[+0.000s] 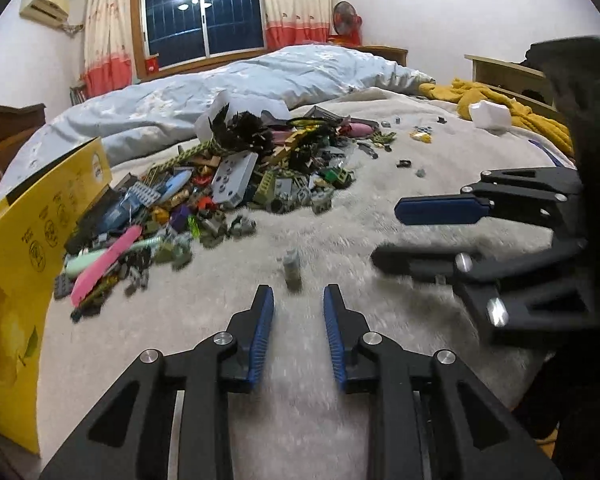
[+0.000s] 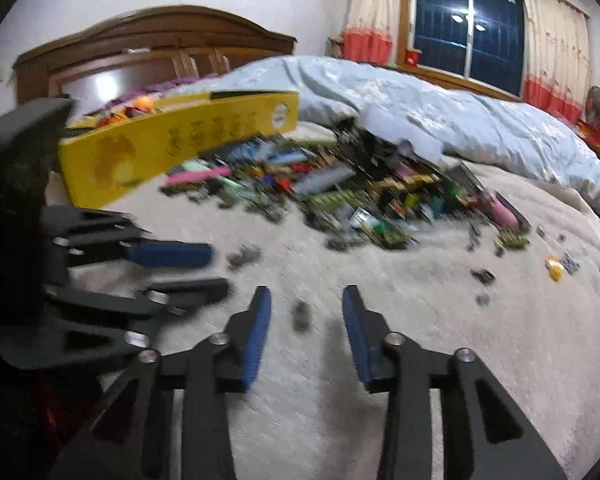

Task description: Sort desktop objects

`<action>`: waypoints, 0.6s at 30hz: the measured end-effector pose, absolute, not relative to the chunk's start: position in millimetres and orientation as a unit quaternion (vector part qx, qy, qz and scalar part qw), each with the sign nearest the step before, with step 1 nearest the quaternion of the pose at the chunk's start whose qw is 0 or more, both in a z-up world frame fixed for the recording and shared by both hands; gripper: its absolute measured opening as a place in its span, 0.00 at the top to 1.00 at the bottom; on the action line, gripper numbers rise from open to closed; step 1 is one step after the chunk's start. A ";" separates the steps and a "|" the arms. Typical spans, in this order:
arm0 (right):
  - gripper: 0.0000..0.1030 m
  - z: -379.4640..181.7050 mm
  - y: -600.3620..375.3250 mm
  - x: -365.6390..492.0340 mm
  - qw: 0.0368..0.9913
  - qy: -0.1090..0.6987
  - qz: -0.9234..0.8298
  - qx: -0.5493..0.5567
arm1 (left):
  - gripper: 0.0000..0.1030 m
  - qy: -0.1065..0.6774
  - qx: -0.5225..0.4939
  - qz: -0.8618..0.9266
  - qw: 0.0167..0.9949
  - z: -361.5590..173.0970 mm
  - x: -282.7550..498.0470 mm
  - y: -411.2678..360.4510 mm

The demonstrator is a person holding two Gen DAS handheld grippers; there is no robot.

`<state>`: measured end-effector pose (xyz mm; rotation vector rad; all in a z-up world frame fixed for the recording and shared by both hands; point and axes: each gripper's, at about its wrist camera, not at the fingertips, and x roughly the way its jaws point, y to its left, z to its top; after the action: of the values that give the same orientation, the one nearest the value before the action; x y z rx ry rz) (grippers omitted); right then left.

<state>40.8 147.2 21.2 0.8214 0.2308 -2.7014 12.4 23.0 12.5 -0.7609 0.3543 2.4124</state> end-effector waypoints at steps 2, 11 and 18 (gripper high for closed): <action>0.62 18.3 141.3 42.6 0.152 0.099 -0.942 0.282 | 0.74 0.126 -0.290 0.906 0.282 9.0 7.2 24.8; 0.62 30.0 148.9 27.4 0.171 0.020 -0.940 0.295 | 0.92 0.120 -0.296 0.911 0.261 11.2 11.3 22.7; 0.63 25.1 120.7 15.5 0.277 -0.022 -0.903 0.327 | 0.92 0.280 -0.197 0.918 0.201 3.6 59.1 25.8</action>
<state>15.5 120.7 25.1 0.8783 -0.0587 -2.4255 59.1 25.8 3.6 -0.5491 0.7820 2.5651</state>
